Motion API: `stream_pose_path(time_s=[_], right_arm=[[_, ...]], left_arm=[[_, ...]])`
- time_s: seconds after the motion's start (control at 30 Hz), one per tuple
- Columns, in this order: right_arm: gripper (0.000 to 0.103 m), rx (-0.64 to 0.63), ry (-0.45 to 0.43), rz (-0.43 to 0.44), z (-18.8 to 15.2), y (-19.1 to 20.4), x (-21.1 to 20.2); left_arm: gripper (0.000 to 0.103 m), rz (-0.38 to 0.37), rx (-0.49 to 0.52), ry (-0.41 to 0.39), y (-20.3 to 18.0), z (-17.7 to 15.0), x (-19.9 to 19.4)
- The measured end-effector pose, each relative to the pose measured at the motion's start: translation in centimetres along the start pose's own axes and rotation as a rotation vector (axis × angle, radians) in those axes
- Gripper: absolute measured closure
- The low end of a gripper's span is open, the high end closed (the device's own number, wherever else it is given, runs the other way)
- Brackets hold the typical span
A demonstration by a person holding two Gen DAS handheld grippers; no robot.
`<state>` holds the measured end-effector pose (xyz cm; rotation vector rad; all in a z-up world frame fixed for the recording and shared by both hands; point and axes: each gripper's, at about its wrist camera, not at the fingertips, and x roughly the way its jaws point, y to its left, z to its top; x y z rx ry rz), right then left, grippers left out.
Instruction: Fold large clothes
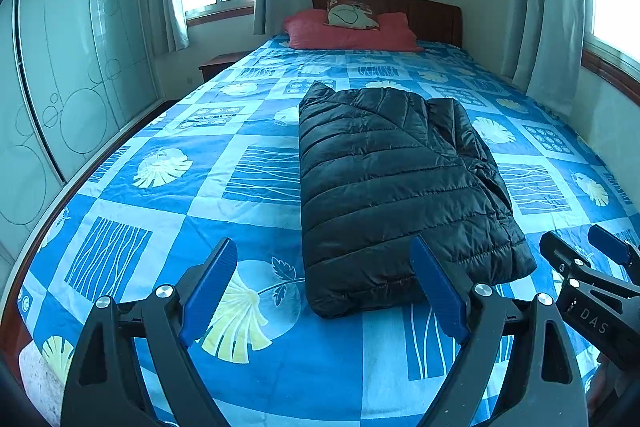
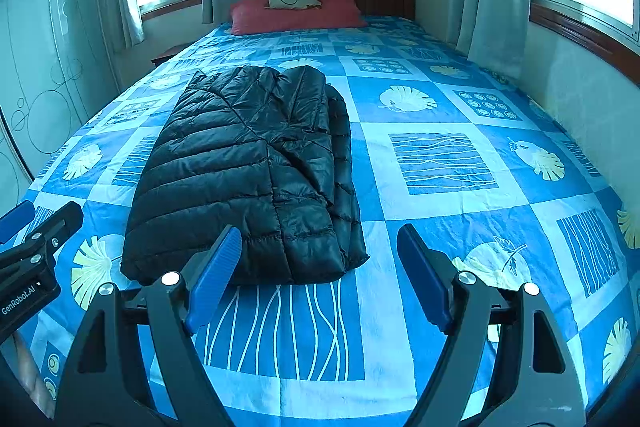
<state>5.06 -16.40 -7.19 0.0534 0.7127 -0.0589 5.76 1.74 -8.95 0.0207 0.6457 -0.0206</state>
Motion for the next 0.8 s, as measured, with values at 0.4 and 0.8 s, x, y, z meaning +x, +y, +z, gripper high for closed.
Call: stream_pose_path(time_s=[0.4,0.8], right_arm=[[0.023,-0.007,0.009,0.002,-0.3,-0.3,0.3],[0.022,0.008,0.010,-0.011,-0.8,-2.2,0.8]], left_arm=[[0.013,0.001,-0.009,0.007,0.0,-0.3,0.2],[0.013,-0.008,-0.049,0.025,1.8,-0.4,1.8]])
